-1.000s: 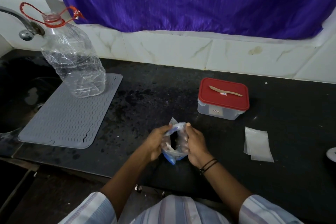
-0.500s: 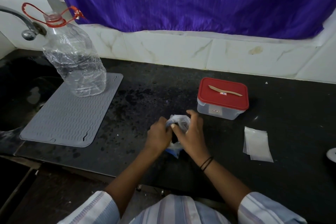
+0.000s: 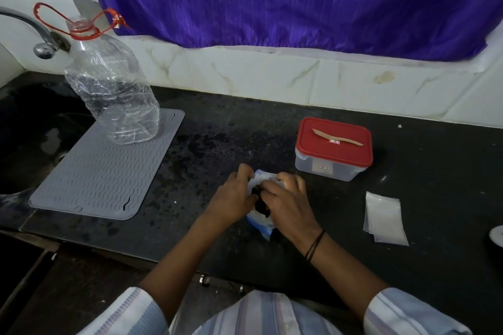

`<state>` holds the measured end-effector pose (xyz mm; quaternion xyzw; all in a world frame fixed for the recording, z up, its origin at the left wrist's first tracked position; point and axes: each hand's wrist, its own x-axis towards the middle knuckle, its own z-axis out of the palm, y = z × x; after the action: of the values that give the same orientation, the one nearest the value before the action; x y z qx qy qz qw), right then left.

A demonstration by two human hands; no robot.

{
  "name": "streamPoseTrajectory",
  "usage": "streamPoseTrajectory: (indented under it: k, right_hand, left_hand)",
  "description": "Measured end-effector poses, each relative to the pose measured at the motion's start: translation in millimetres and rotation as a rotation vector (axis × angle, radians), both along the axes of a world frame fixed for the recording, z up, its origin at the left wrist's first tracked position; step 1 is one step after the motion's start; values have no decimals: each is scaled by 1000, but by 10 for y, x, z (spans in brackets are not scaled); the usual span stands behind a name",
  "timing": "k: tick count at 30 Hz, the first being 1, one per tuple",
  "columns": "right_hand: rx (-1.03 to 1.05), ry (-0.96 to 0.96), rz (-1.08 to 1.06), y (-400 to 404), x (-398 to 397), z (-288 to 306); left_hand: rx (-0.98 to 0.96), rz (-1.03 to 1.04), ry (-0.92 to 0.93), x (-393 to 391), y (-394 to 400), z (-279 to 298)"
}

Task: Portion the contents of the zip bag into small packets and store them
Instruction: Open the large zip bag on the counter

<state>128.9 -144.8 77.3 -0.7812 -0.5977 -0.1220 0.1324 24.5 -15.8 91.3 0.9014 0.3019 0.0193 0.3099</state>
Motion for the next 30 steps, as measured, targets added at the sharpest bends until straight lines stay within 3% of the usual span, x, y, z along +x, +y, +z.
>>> streamPoseTrajectory:
  k: [5,9,15,23,30]
  right_hand:
    - [-353,141,49,86,61,92]
    - [-407,159,54,77,134,155]
    - [-687,82,43,137,210,249]
    - [-636,105,97,6,341,248]
    - [-447,219,149,-137,327,172]
  left_hand:
    - [279,-157,11,-31,-53,-67]
    - [254,-131,63,-13,-43,-9]
    - [258,-131,218,-12,19,84]
    - [299,-127,180,-56,75,114]
    - [364,-156,-31,-15,-31,87]
